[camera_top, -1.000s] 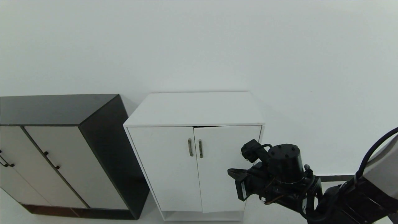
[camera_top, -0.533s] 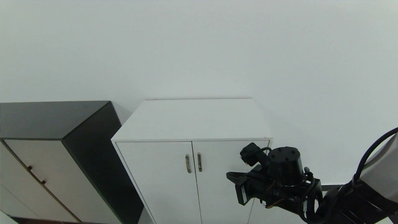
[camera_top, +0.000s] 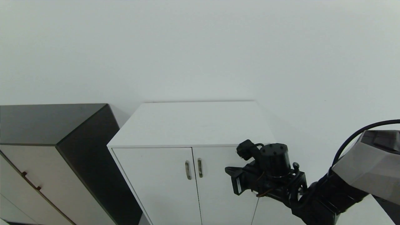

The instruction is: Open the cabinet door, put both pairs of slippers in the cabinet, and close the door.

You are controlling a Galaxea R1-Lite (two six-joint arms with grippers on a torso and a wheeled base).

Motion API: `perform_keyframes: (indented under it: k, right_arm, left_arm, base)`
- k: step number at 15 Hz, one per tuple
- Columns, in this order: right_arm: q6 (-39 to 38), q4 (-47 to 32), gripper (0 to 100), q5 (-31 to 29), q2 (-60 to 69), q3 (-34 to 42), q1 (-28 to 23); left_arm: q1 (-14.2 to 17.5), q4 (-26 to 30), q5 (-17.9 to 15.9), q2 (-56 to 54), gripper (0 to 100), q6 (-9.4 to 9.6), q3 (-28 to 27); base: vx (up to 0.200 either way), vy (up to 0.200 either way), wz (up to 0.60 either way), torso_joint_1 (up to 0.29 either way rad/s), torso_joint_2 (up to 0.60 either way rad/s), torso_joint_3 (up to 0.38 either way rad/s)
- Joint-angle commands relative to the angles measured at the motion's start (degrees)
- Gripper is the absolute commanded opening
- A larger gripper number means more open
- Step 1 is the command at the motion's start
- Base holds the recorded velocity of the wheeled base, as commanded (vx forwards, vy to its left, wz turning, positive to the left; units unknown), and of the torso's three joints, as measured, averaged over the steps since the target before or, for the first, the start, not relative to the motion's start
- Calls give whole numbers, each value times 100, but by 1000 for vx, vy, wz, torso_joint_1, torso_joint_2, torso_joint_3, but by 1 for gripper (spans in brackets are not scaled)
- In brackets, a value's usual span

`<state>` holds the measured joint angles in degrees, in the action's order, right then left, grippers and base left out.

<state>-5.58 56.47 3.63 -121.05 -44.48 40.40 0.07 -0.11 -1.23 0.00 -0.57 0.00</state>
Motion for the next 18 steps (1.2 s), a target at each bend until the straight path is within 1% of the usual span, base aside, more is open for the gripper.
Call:
perform_keyframes:
  k: [1,3,6,10,12,16,17,18]
  right_arm:
    - [-4,-4,0,6,-393,-359,-243]
    - [-4,-48,0,6,-525,-632,-375]
    - [-13,-382,0,6,-569,-966,-445]
    - [-13,-426,0,-3,-683,-1247,-516]
    - [-13,-567,0,-3,-692,-1308,-524]
    - [-4,-575,0,-38,-630,-1238,-524]
    - [-4,-567,0,-38,-569,-1150,-524]
    - [5,-540,0,-47,-305,-851,-516]
  left_arm:
    - [1,2,0,0,0,-4,0]
    - [1,-7,0,0,0,-4,0]
    - [1,-7,0,0,0,-4,0]
    - [1,-7,0,0,0,-4,0]
    - [1,-7,0,0,0,5,0]
    - [1,-7,0,0,0,-4,0]
    - [1,-7,0,0,0,-4,0]
    - [1,-7,0,0,0,-4,0]
  base:
    - [0,0,0,0,0,0]
    - [0,0,0,0,0,0]
    - [0,0,0,0,0,0]
    - [0,0,0,0,0,0]
    - [0,0,0,0,0,0]
    - [0,0,0,0,0,0]
    - [0,0,0,0,0,0]
    - [0,0,0,0,0,0]
